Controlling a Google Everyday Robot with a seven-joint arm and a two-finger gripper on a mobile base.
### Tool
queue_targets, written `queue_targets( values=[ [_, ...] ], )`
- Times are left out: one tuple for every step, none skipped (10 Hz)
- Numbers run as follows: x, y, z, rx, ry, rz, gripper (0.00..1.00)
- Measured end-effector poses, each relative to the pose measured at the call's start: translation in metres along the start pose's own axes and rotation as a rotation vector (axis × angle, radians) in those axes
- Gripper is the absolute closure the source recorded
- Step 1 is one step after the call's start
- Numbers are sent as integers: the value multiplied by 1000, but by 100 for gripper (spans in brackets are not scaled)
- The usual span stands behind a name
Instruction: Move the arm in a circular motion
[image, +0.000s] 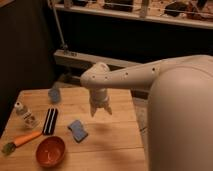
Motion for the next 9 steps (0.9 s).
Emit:
queue_targets(
  values=[
    [-13, -33, 0, -10, -22, 113, 35],
    [-23, -52, -1, -14, -37, 177, 35],
    [-42, -73, -3, -12, -63, 242, 35],
    [-67, -94, -7, -5, -91, 301, 35],
    [-87, -107, -11, 8, -105, 339, 35],
    [-110, -118, -20, 22, -122, 375, 35],
    [-122, -123, -26, 29, -133, 386, 35],
    [-151, -118, -43, 38, -158, 389, 35],
    [-167, -102, -54, 37, -171, 363, 35]
  ],
)
